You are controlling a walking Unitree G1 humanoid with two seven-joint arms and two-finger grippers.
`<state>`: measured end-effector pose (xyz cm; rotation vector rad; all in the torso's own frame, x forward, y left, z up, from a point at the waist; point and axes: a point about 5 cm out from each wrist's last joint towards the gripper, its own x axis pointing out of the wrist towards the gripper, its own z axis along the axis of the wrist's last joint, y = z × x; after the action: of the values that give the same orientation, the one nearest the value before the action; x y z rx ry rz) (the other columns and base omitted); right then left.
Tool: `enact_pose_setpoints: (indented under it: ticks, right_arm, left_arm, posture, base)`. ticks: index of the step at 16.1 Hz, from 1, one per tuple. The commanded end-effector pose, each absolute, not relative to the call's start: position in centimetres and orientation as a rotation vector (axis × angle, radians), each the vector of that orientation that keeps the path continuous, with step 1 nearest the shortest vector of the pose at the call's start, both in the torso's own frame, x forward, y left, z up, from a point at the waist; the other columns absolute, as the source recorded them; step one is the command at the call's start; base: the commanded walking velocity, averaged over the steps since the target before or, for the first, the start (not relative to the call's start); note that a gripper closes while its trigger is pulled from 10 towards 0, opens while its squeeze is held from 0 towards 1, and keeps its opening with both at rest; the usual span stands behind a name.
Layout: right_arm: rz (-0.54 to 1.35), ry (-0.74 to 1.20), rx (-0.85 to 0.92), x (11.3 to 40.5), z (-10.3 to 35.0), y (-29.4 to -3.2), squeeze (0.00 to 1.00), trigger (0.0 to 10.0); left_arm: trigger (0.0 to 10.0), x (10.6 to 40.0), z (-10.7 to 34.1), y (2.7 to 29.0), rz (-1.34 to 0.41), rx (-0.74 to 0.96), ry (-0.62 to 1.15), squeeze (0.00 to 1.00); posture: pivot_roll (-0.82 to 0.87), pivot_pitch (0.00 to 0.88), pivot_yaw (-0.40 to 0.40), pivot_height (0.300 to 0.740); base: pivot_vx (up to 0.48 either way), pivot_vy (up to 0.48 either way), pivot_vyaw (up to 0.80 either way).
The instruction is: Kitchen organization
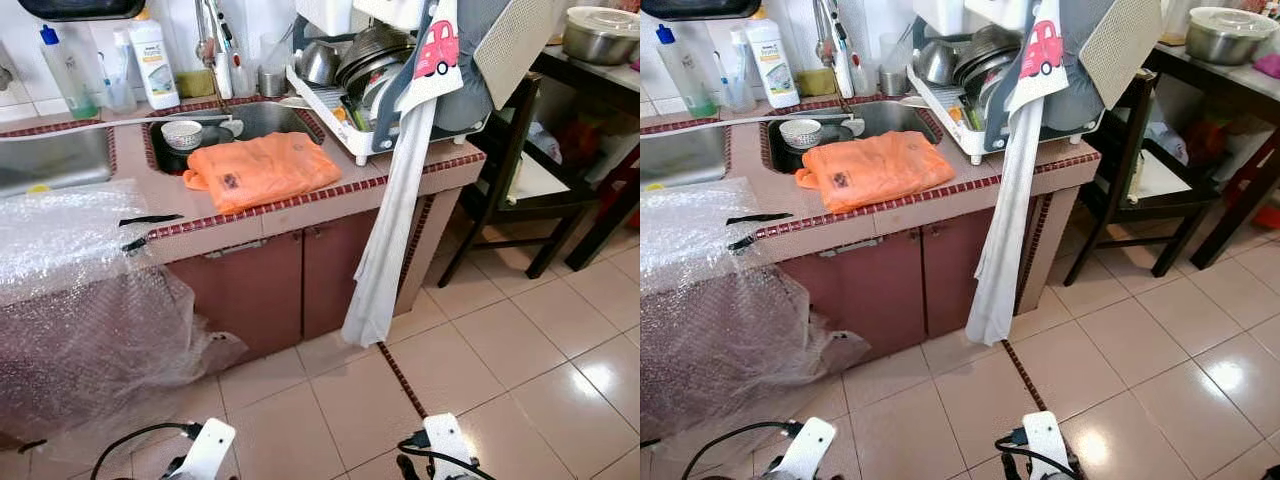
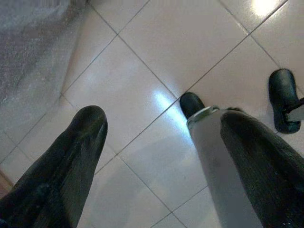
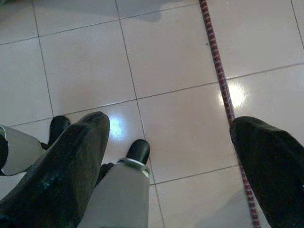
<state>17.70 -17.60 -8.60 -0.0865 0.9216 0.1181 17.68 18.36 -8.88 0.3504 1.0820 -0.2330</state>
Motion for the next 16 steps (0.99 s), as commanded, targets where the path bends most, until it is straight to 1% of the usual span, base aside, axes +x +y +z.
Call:
enact_pose_setpoints:
  ticks: [1,4,5,8,13,16]
  right_arm:
    - [0.078,0.942,-0.055,17.1,-8.9,-18.0,0.00,10.0]
    - [-0.015,0.942,0.056,16.7,-9.0,-18.3,0.00,10.0]
    - [-0.097,0.931,0.155,16.8,-9.0,-18.6,0.00,10.0]
    - [-0.113,0.931,0.165,16.7,-9.0,-18.8,0.00,10.0]
    - [-0.148,0.924,0.210,17.0,-8.9,-18.9,0.00,10.0]
    - [-0.152,0.919,0.214,17.2,-8.8,-19.0,0.00,10.0]
  left_arm:
    - [10.0,18.3,-8.6,18.1,-0.237,0.364,1.053,0.00]
    - [10.0,19.2,-8.2,17.8,-0.245,0.352,1.025,0.00]
    - [10.0,19.6,-8.0,17.6,-0.255,0.352,1.010,0.00]
    - [10.0,20.3,-7.7,17.4,-0.243,0.334,0.986,0.00]
    - [10.0,19.6,-8.1,17.9,-0.141,0.190,1.062,0.00]
    - [10.0,19.6,-8.0,18.2,-0.146,0.177,1.070,0.00]
  posture:
    - [-0.03,0.000,-0.014,0.740]
    - [-0.04,0.000,0.000,0.740]
    - [-0.05,0.000,0.010,0.740]
    - [-0.06,0.000,0.014,0.740]
    - [-0.06,0.000,0.011,0.740]
    - [-0.06,0.000,0.013,0.740]
  base:
    - [0.000,0.000,0.00]
    - [0.000,0.000,0.00]
    - [0.000,0.000,0.00]
    - [0.000,0.000,0.00]
    - [0.000,0.000,0.00]
    - [0.000,0.000,0.00]
